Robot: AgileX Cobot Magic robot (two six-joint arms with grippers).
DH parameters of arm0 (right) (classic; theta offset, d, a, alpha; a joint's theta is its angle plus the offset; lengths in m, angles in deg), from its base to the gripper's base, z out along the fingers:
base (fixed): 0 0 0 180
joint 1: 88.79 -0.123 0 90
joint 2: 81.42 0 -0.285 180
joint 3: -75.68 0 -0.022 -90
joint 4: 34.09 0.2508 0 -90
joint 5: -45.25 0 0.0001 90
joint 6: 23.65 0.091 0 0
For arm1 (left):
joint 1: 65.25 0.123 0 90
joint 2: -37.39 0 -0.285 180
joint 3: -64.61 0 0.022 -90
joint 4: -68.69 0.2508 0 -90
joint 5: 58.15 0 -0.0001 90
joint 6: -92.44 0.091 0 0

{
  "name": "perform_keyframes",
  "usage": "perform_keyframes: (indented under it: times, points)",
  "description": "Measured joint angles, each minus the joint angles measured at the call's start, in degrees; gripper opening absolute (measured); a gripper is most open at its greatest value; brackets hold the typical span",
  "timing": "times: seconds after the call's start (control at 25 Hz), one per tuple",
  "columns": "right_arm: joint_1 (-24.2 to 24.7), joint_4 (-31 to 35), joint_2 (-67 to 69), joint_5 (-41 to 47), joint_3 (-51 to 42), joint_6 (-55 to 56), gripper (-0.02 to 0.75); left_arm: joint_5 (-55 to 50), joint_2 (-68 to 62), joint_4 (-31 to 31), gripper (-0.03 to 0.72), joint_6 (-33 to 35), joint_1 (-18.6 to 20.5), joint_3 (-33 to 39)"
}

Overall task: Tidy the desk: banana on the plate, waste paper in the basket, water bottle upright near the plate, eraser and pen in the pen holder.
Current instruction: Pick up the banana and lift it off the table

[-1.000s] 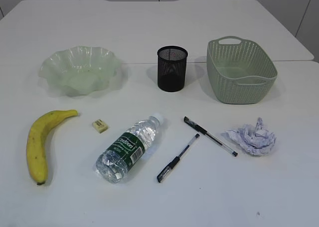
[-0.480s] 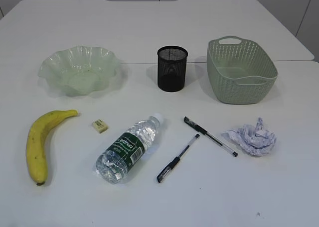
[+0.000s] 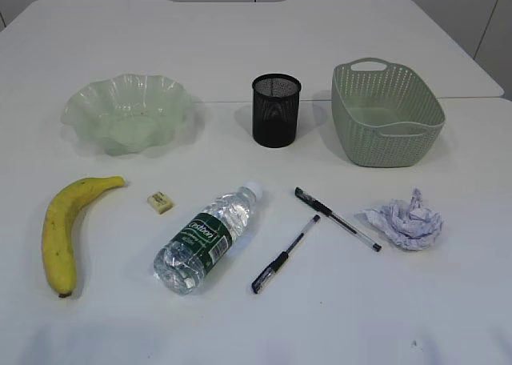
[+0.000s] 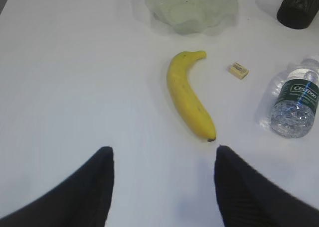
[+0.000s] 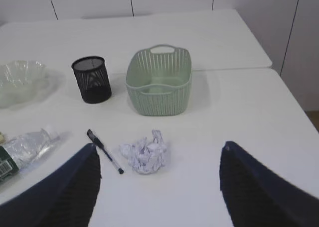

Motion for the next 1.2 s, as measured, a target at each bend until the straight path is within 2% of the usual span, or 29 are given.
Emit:
perform_keyframes:
  times: [0.2,0.4,0.68,1.04,1.2]
  points:
    - [0.0,4.05,12.27,-0.34,1.16,0.13,0.549,2.91,-8.82,-1.49,0.447,0.0,0.0,-4.6]
    - [0.0,8.54,24.28,-0.96,3.87,-3.77,0.485,4.01,-20.79,-3.38,0.447,0.0,0.0,-10.1]
    - [0.0,9.13,39.03,-0.89,11.49,-6.87,0.471,4.79,-35.53,-4.78,0.447,0.0,0.0,-15.88]
    - [0.0,9.97,55.55,6.53,24.61,-6.87,0.47,6.45,-47.04,-7.1,0.457,0.4,0.0,-21.94]
    - [0.0,9.97,60.39,8.02,27.17,-6.87,0.47,7.87,-53.55,-7.72,0.469,0.4,-0.8,-23.71]
